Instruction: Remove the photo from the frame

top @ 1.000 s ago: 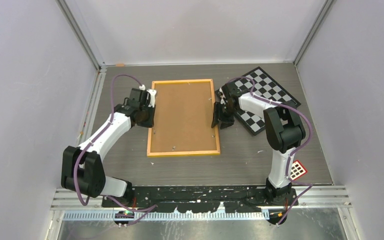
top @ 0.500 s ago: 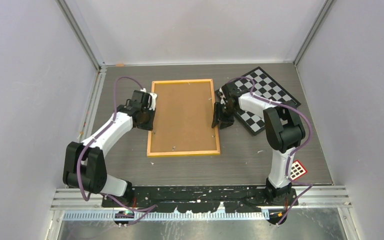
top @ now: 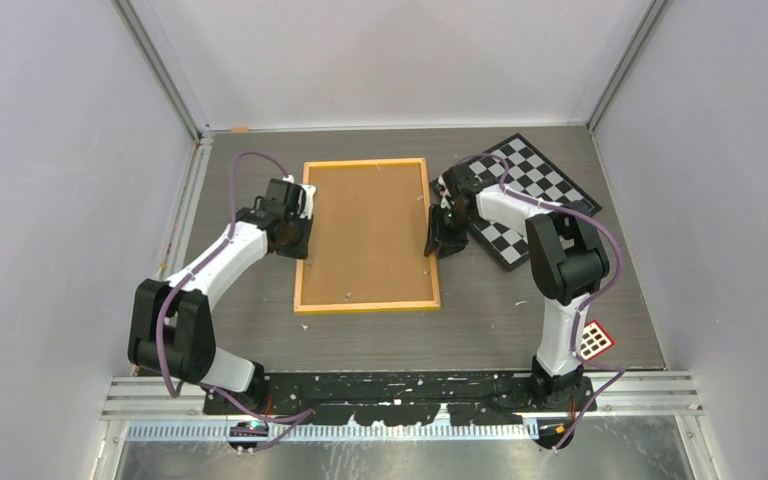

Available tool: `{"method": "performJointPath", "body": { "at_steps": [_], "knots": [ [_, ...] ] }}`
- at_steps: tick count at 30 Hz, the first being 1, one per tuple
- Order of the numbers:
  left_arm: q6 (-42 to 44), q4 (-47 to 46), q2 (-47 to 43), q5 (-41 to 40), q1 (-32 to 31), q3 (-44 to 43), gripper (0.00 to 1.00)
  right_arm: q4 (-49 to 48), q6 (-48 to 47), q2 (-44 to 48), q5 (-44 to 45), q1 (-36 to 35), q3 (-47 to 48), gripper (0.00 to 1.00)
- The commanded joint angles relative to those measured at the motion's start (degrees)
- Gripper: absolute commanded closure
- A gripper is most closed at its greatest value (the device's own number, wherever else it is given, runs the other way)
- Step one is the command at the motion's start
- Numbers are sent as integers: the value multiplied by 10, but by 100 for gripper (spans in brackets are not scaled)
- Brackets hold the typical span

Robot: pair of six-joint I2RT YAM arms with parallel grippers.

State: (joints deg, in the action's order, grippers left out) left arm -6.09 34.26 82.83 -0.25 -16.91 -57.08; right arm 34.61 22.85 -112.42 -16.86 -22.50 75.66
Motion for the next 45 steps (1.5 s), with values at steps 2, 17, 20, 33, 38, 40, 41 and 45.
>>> {"method": "performJointPath", "body": {
  "at_steps": [2,17,20,33,38,40,41,45],
  "knots": [
    [-36,1,8,67,-24,-6,100,7,-5,-20,8,-9,16,57],
    [-90,-45,9,123,-26,-7,100,9,-10,-22,28,-19,21,58],
    [-93,-58,-19,153,-11,-10,100,19,-24,-18,89,-23,25,58],
    [-67,-11,-76,184,109,-56,100,39,-124,-47,180,-61,45,92],
    [-23,33,-59,206,156,-103,100,55,-222,-32,114,-71,41,99],
    [2,43,-58,203,161,-115,100,55,-277,-21,106,-71,41,99],
    [13,44,-58,199,162,-119,100,58,-300,-18,107,-71,44,100],
    [55,50,-48,184,164,-133,100,80,-378,-23,106,-67,79,99]
  ]
}}
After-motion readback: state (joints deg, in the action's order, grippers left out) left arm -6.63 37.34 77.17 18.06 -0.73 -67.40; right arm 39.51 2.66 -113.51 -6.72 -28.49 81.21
